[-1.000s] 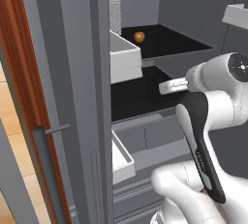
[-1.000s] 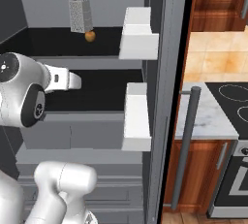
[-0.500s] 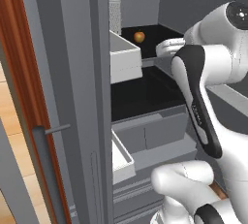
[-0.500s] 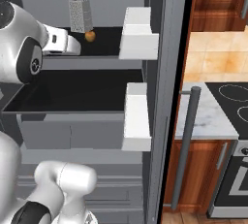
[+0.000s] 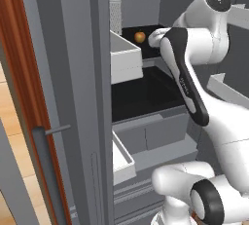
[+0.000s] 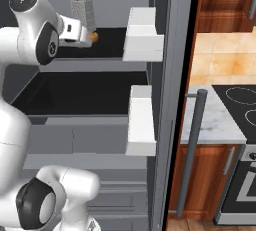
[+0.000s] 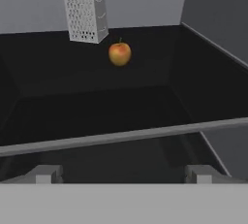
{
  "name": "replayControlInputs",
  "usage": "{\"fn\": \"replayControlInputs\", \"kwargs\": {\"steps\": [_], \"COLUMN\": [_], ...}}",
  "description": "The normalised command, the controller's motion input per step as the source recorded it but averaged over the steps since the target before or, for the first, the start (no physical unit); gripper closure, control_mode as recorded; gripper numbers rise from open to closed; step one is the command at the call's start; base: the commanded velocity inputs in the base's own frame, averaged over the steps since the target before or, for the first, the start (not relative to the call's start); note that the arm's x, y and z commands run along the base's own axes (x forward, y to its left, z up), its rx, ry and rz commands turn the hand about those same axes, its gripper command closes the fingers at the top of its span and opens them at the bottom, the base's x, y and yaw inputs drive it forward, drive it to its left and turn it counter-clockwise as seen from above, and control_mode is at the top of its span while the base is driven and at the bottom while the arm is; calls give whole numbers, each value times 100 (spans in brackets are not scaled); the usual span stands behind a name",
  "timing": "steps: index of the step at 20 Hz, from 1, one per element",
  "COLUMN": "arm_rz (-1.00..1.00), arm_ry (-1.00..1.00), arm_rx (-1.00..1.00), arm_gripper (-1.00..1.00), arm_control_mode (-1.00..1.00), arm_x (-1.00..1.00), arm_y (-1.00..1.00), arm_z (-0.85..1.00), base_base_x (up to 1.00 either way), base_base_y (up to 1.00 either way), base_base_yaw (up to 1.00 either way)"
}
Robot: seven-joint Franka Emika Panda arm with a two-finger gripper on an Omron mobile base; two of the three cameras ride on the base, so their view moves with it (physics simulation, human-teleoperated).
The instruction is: Pick the apple and kiwi from the fridge and place them on the plate next to the blender to make a fruit smoothie.
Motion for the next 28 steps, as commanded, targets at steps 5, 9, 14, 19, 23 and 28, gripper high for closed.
{"fn": "replayControlInputs", "kwargs": {"steps": [5, 9, 14, 19, 23, 28], "arm_rz": [0, 0, 0, 0, 0, 0], "arm_ry": [1, 5, 4, 7, 8, 4], "arm_rx": [0, 0, 0, 0, 0, 0], "arm_gripper": [-100, -100, -100, -100, -100, -100], "arm_control_mode": [-100, -100, -100, -100, -100, -100], "arm_x": [100, 99, 97, 75, 63, 66], "arm_y": [2, 8, 10, 3, 6, 6], "arm_z": [-1, -17, -18, -11, -16, -19], "base_base_x": [0, 0, 0, 0, 0, 0], "base_base_y": [0, 0, 0, 0, 0, 0], "base_base_yaw": [0, 0, 0, 0, 0, 0]}}
